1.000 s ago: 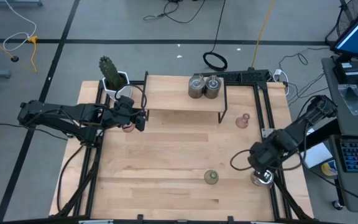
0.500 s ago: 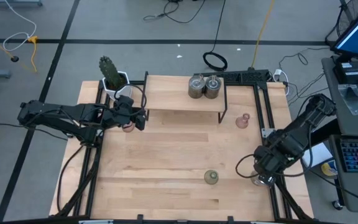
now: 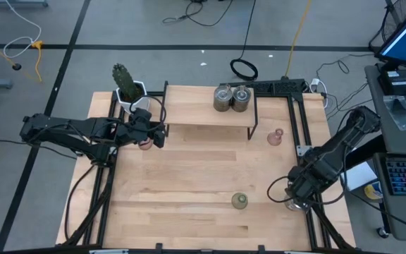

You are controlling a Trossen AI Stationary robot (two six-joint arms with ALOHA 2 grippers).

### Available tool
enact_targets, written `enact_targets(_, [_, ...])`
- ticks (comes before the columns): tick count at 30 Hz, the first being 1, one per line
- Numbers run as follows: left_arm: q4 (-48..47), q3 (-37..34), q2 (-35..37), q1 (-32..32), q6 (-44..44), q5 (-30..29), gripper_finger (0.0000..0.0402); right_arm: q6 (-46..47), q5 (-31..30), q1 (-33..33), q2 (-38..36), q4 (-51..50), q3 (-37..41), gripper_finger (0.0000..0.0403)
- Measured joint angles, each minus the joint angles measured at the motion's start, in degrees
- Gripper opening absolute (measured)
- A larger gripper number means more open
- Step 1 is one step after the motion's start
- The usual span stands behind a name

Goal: Pick & Place candle stick holders
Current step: Put the brown scented candle on the shelf

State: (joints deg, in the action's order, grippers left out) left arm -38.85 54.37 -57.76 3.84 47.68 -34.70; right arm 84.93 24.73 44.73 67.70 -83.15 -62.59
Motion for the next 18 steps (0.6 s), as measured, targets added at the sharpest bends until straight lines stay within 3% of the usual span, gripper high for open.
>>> enact_targets(6, [0.0, 0.0, 0.0, 0.0, -0.64, 0.02, 0.0122, -0.56, 5.48, 0.0, 0.0, 4.26, 4.45, 0.0348])
enact_targets(18, [-0.02, 0.0, 0.0, 0.0, -0.85, 0.02, 0.0122, -3.32, 3.52, 0.0, 0.0, 9.24, 5.23, 0.0356])
